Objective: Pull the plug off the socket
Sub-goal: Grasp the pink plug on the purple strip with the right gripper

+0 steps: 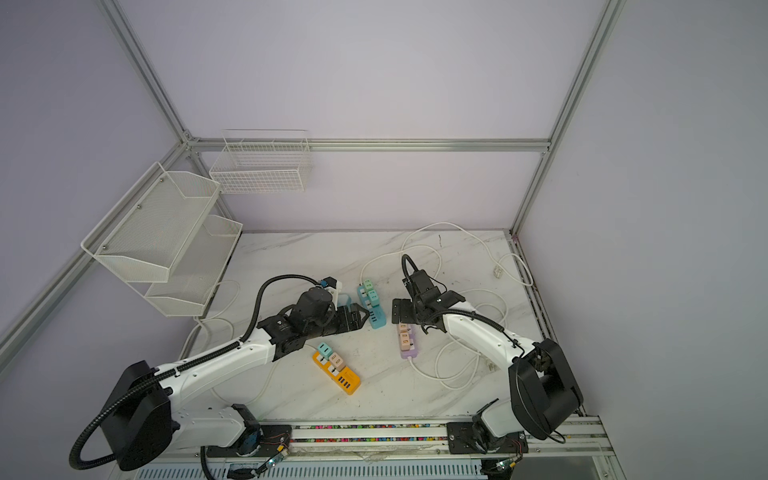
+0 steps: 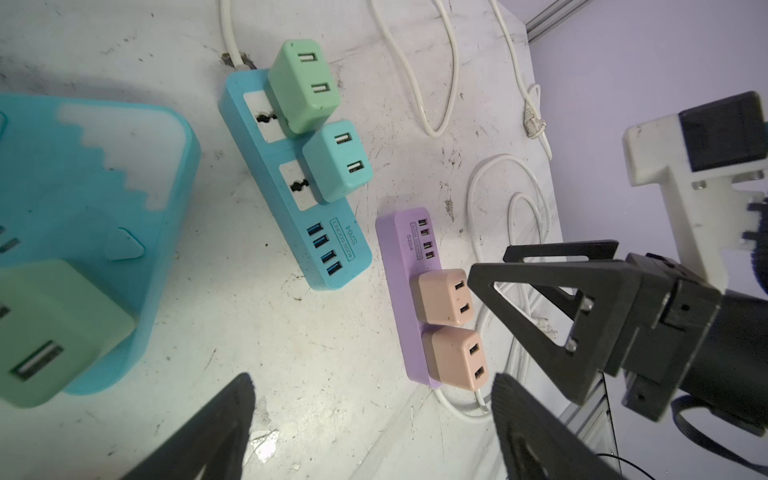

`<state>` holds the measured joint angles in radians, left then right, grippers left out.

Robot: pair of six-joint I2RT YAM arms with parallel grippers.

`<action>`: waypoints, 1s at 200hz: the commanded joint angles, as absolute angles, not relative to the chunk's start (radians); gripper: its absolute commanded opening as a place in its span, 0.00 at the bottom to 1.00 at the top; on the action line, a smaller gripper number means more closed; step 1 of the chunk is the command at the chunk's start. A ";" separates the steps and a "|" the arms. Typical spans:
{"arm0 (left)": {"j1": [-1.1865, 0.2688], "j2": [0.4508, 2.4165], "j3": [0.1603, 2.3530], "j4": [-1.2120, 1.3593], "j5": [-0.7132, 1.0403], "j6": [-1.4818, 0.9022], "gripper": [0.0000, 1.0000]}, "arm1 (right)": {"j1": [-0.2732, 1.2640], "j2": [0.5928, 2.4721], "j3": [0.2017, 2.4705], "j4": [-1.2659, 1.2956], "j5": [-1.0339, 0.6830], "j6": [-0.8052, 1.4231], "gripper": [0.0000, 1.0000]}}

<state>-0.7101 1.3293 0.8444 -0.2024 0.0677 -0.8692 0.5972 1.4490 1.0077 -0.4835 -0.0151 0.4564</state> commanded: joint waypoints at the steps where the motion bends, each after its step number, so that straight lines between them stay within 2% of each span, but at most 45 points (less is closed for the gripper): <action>1: -0.721 1.361 0.948 -0.170 0.106 -0.913 0.87 | 0.622 1.469 1.042 -0.561 0.009 0.448 0.93; 103: -0.726 1.507 0.989 -0.129 0.136 -0.983 0.88 | 0.670 1.587 1.106 -0.596 0.035 0.444 0.71; 200: -0.724 1.557 0.988 -0.104 0.137 -1.020 0.88 | 0.698 1.667 1.133 -0.591 0.027 0.431 0.48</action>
<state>-0.7212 1.5578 0.9016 -0.1360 0.1238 -1.0058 0.6872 1.6508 1.1069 -0.5659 0.0124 0.4328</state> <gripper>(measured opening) 0.881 0.509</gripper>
